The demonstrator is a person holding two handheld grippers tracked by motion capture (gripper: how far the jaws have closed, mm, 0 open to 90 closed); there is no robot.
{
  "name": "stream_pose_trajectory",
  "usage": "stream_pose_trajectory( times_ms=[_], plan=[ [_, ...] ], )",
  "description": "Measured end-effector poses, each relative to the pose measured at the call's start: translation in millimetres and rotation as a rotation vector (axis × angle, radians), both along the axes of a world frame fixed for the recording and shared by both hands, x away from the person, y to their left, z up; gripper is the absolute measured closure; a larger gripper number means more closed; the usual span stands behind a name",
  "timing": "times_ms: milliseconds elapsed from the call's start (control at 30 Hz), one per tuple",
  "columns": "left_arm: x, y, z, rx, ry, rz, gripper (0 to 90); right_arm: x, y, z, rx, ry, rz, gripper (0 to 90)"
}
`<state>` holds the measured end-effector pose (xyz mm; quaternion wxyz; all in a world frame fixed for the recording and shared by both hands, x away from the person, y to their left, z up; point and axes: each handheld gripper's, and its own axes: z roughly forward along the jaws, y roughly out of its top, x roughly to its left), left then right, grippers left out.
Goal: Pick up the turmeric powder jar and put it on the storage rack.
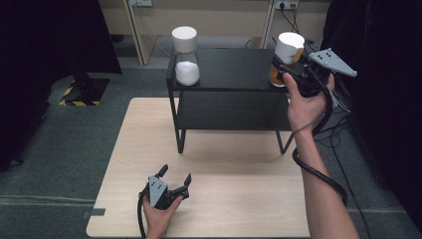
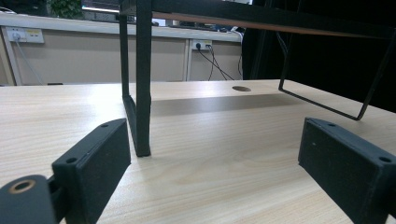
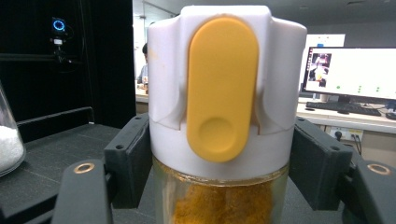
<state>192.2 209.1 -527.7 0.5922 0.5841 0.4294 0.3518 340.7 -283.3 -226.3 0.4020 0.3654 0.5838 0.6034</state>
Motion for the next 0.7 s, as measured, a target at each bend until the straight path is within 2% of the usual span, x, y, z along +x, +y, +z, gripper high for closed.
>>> stream_pose_trajectory(
  times_ms=[200,333,400,700],
  plan=[
    [0.2,0.3,0.0,-0.004,0.001,0.000,8.6,1.9,-1.5,-0.8,0.006,0.000,0.007,26.0],
    [0.1,0.5,-0.2,-0.006,0.001,0.000,8.6,0.0,1.9,-2.2,0.030,0.002,-0.014,11.6],
    [0.3,0.6,0.1,-0.005,0.003,0.000,8.6,-1.1,1.7,-3.3,0.040,0.000,-0.013,7.8],
    [0.7,0.4,0.6,-0.001,0.004,-0.002,8.6,-12.2,-7.1,-3.7,0.035,-0.018,0.017,6.6]
  ],
)
